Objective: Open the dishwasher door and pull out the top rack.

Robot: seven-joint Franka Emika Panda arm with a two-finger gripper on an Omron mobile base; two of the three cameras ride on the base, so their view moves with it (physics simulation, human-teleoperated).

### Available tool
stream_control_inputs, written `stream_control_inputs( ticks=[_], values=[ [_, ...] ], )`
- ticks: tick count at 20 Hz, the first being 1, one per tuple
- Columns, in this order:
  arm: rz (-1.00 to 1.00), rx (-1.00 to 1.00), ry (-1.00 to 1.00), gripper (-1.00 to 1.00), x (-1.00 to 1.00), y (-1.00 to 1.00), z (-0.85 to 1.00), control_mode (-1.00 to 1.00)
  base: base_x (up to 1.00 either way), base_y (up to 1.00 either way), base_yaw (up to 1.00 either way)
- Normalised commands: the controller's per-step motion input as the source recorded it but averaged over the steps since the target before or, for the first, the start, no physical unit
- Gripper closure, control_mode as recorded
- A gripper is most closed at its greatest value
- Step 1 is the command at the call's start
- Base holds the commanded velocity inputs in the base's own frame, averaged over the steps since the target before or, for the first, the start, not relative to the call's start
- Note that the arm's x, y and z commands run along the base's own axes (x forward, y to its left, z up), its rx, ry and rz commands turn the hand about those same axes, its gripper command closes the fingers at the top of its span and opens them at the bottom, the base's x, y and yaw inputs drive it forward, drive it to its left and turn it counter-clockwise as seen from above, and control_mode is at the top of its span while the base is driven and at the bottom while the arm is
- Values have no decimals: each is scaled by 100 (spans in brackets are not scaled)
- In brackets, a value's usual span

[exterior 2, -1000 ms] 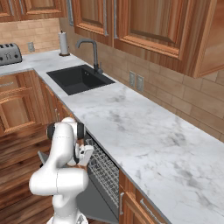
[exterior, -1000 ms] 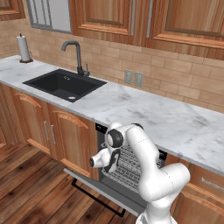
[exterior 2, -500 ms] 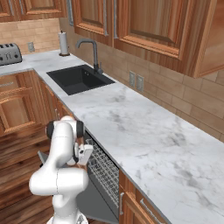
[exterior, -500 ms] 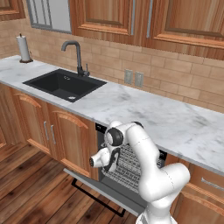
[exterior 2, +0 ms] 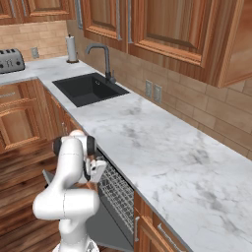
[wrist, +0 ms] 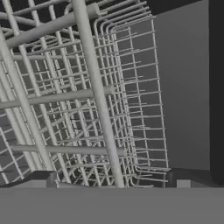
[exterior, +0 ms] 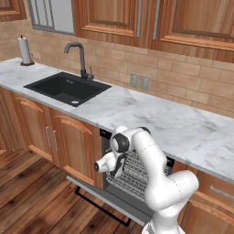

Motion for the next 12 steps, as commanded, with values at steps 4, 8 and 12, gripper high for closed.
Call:
stream_control_inputs(
  ticks=[4,8,12],
  values=[
    [0,0,3,-100,52,-9,0,-100,0,0,0],
    [0,0,13,-100,52,-13,-17,-100,0,0,0],
    [0,0,22,-100,39,-10,-42,-100,0,0,0]
  ],
)
